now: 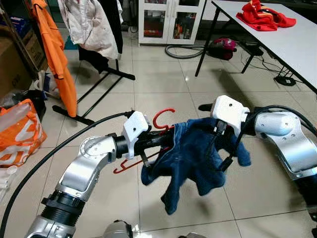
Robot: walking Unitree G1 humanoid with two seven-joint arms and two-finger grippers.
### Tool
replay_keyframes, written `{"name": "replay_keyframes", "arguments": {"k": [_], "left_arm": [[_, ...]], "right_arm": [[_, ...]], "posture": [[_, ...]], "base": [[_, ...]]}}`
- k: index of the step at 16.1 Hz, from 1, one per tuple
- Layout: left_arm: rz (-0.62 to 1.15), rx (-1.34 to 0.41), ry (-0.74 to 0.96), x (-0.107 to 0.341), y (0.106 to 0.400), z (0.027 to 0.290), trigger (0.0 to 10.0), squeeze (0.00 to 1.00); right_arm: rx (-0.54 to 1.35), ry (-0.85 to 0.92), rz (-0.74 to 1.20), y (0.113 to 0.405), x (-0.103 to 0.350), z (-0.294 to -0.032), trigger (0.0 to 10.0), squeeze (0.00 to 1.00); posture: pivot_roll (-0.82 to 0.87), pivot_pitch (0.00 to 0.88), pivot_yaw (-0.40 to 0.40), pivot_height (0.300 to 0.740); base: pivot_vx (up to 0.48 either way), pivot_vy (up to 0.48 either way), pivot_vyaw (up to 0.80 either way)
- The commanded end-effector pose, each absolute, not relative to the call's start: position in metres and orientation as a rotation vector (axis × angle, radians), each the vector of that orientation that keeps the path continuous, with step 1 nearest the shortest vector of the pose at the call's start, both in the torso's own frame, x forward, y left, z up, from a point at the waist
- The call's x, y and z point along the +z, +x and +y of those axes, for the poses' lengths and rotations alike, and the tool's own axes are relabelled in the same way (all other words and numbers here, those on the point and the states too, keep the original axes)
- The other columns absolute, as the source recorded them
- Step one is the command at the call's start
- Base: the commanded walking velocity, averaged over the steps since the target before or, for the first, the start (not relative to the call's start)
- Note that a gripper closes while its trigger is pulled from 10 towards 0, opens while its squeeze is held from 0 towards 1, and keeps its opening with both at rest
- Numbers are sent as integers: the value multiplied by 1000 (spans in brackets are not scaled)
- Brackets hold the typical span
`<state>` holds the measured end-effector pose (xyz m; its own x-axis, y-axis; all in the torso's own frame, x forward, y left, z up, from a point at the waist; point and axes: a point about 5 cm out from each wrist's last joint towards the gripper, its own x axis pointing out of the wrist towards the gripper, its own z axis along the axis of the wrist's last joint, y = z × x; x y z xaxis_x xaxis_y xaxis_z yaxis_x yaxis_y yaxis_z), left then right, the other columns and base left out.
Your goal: Hang hanger
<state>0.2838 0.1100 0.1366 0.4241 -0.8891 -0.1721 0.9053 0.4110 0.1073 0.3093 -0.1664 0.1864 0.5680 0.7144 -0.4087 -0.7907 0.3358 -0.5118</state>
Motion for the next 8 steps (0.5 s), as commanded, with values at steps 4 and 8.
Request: {"name": "replay_keyframes", "arguments": {"k": [4,8], "left_arm": [[56,-1178,201,144,279,102,10000,0],[55,-1184,203,145,279,102,10000,0]], "right_arm": [[985,-736,123,311,183,-167,0,0],[1010,-750,148,308,181,-170,0,0]], "posture": [[28,57,-78,740],[25,55,-76,740]], "base": [[0,0,0],[0,0,0]]}}
